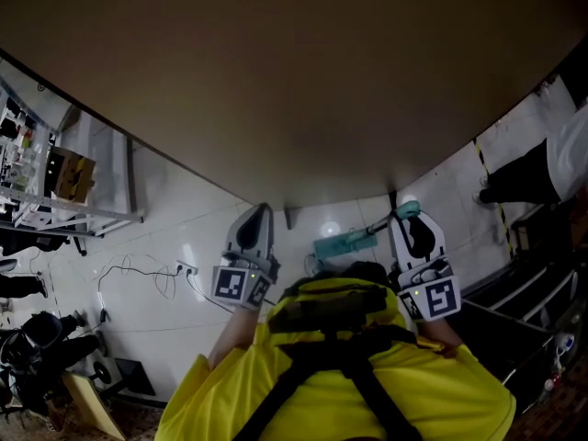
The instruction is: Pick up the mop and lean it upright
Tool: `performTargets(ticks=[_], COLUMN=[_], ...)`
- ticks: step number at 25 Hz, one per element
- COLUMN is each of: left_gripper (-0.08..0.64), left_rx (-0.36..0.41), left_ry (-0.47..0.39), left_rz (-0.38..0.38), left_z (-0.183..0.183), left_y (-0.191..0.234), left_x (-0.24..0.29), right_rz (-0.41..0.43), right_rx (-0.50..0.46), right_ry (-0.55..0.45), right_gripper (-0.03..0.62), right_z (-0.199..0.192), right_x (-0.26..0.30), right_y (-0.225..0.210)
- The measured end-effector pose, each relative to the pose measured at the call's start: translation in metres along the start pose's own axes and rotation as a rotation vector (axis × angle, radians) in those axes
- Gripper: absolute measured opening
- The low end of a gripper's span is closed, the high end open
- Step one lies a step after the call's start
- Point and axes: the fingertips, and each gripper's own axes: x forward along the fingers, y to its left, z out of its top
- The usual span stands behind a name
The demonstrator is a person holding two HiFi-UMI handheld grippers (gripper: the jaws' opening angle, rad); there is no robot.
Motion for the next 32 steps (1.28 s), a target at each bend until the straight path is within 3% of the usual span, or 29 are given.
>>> performTargets(ticks=[5,8,16,21,32], left_gripper=[0.005,0.005,0.005,0.005,0.005], left_rx=[-0.005,0.013,0.040,0.035,0.017], left_ry=[0.010,0.019,0.109,0.126,0.138], left_rz=[0.016,0.025,0.038,0.051,0.053], left_z=[-0.003,-0.007,-0.036,-0.042,-0.044], left_y=[0.008,0.011,0.021,0.029,0.035], left_x=[0.002,0.005,0.004,-0.001,-0.012], right_rz=[-0.005,0.001,0.020,-0.009,-0.079], right_rx=[0.007,0.011,0.004,0.011,-0.016], right_ry=[0.018,0.059,0.188,0.345,0.372], right_gripper=[0.101,0.101,0.101,0.103,0.106], right_z=[-0.010,-0.035,-0.174,-0.251,-0.272], right_x=[0.011,0.025,0.085,0.116,0.176], right_y=[-0.001,-0.007,-0.015,-0.019,-0.024])
